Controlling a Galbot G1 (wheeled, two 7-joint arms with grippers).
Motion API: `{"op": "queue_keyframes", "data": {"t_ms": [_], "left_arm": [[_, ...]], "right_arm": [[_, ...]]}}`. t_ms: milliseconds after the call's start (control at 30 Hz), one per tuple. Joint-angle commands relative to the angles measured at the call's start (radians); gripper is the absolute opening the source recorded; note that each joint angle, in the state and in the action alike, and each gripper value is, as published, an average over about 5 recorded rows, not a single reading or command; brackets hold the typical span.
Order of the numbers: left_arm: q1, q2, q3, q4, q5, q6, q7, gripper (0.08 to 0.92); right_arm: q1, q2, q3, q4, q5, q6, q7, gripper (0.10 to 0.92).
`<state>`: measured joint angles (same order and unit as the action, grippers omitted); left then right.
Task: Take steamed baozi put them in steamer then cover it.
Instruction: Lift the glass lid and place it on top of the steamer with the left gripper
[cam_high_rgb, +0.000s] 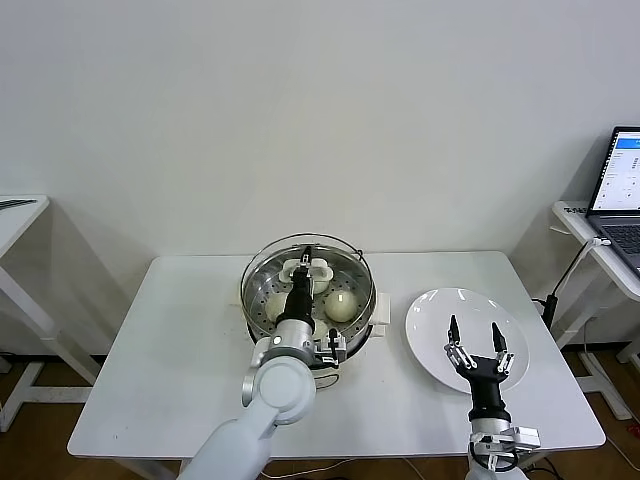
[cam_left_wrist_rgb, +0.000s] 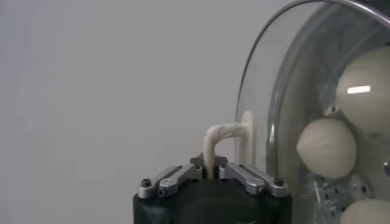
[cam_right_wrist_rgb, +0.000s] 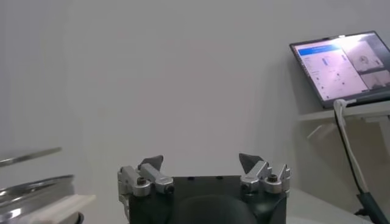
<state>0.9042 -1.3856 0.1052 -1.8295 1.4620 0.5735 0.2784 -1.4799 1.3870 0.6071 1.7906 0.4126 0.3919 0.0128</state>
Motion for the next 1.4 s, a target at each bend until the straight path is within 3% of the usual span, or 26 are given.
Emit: {"op": "queue_keyframes", "data": {"t_ms": [33,1400], "left_arm": [[-0.003,-0.027,0.015,0.034,0.009,0.007,-0.008,0.192],[0.022,-0.035,-0.011,0.067,0.009,-0.013,-0.040,0.192]], "right_arm": [[0.004,0.001,-0.004,-0.003,-0.002,0.001,0.000,0.823],[0.017,-0.003,-0.016,-0.024,-0.011,0.008,-0.006,0.823]]}}
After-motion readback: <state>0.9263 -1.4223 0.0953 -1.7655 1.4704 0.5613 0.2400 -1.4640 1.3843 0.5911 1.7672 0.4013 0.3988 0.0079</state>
